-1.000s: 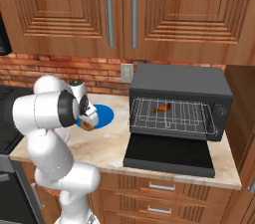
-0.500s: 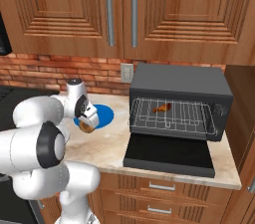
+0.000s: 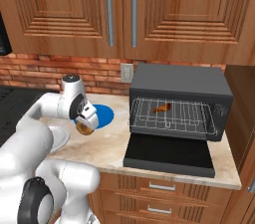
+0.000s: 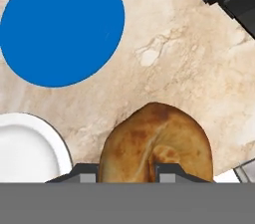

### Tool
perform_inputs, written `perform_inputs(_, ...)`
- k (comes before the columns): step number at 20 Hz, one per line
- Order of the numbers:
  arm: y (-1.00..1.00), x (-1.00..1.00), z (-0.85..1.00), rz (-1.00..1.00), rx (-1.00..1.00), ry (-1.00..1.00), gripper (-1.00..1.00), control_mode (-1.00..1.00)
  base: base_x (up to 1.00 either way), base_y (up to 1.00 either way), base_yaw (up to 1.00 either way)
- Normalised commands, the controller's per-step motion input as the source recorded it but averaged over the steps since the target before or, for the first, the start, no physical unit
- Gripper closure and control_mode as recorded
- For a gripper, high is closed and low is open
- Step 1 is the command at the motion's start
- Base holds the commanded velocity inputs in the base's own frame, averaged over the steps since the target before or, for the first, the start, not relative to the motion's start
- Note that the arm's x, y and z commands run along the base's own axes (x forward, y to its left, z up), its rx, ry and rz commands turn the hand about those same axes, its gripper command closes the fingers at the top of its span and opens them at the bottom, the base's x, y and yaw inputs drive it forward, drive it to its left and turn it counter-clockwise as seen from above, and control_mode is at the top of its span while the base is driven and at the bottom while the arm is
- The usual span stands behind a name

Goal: Open the toaster oven door. Place the bread on the top rack in the toaster oven and place the chicken drumstick on the bottom rack.

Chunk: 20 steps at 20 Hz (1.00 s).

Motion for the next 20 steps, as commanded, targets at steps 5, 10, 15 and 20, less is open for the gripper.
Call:
perform_inputs(5, -0.27, -0.55, 0.57, 0.01, 0.00, -0.03, 1.00, -1.00, 0.00, 0.00, 0.00)
perform_inputs(10, -0.25, -0.52, 0.53, 0.02, 0.00, -0.07, 1.00, -1.00, 0.00, 0.00, 0.00)
perform_inputs(15, -0.27, -0.38, 0.56, 0.02, 0.00, -0.06, 1.00, -1.00, 0.00, 0.00, 0.00)
perform_inputs(20, -0.26, -0.25, 0.53, 0.03, -0.03, -0.02, 1.00, -1.00, 0.00, 0.00, 0.00)
